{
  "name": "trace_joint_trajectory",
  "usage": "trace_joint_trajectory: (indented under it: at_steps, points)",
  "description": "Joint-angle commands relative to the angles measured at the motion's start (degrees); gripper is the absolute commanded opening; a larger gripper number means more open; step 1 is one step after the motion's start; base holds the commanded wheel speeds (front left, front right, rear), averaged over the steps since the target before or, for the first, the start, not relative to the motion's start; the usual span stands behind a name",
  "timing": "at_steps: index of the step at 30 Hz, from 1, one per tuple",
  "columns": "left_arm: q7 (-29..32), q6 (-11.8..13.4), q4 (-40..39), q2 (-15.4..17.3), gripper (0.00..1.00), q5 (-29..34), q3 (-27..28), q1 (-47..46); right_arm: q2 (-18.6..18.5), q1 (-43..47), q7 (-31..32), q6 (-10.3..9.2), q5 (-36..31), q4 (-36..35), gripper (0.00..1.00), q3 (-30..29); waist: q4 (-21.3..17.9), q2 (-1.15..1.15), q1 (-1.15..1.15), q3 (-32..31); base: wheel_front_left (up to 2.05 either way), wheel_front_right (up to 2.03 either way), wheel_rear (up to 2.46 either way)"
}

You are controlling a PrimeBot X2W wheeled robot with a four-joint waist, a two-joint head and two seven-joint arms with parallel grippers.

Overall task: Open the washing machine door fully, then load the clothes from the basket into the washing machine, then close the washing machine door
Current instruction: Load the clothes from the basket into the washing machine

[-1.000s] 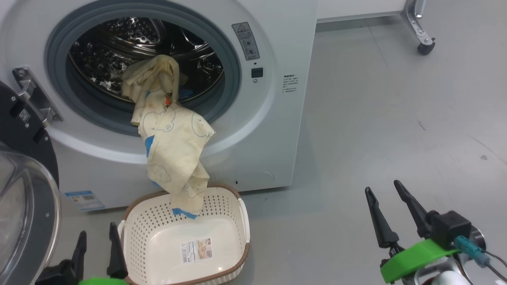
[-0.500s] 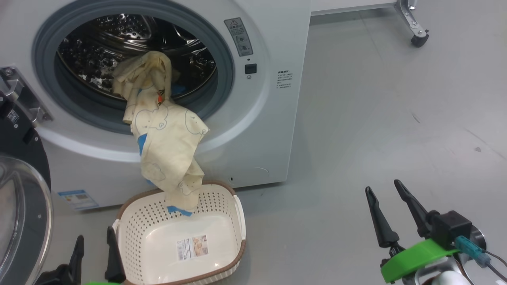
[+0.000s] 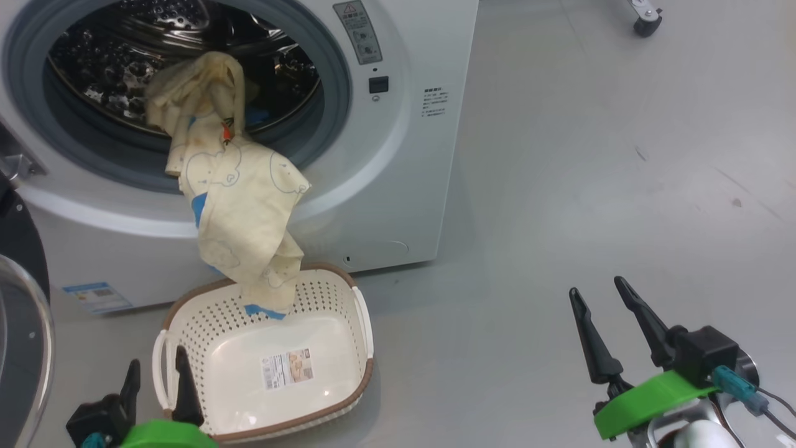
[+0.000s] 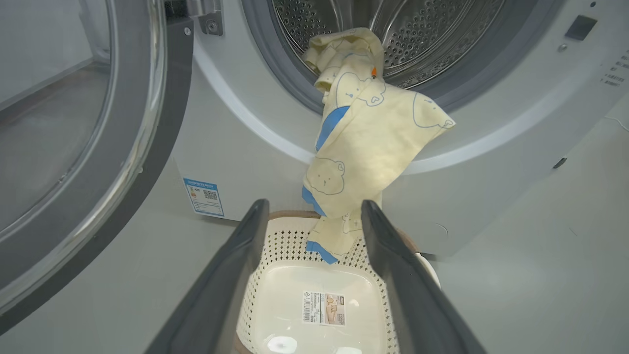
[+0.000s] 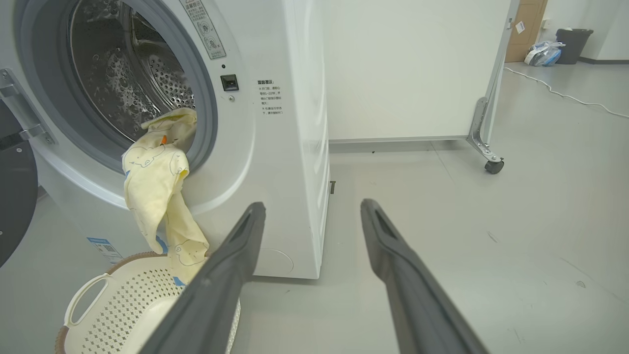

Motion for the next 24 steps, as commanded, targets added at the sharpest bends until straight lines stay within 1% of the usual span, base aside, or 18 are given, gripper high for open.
trace_joint_trajectory:
  at_steps: [1, 6, 10, 12, 14, 24]
  points:
    - [-0.64, -0.31, -0.17, 0.54, 1.00, 0.18, 1.48, -3.45, -0.38, -3.18, -0.38, 0.22, 0.56, -2.00, 1.00, 1.48, -0.85, 0.00, 0.00, 1.42, 0.00, 0.00, 0.00]
    - [0.01, -1.26, 5.60, 1.32, 1.00, -0.50, 1.35, -8.68, -0.35, -4.94, -0.38, 0.22, 1.77, -2.18, 1.00, 2.20, -2.30, 0.00, 0.00, 4.85, 0.00, 0.00, 0.00]
    - [1.63, -2.41, 9.49, 1.86, 1.00, -2.71, 1.91, -13.89, -0.35, -6.44, -0.38, 0.22, 2.82, -2.36, 1.00, 2.75, -3.16, 0.00, 0.00, 8.11, 0.00, 0.00, 0.00]
    - [1.99, -2.67, 11.28, 2.68, 1.00, -2.56, 1.57, -16.54, -0.35, -7.27, -0.38, 0.22, 3.21, -2.41, 1.00, 3.15, -3.54, 0.00, 0.00, 9.85, 0.00, 0.00, 0.00]
    - [2.60, -3.14, 12.92, 2.59, 1.00, -3.90, 1.86, -19.27, -0.34, -8.20, -0.38, 0.22, 3.57, -2.48, 1.00, 3.52, -3.87, 0.00, 0.00, 11.51, 0.00, 0.00, 0.00]
    - [2.56, -3.59, 20.84, 4.95, 1.00, -4.87, 1.88, -31.01, -0.34, -12.77, -0.38, 0.22, 5.06, -2.90, 1.00, 5.48, -5.27, 0.00, 0.00, 18.91, 0.00, 0.00, 0.00]
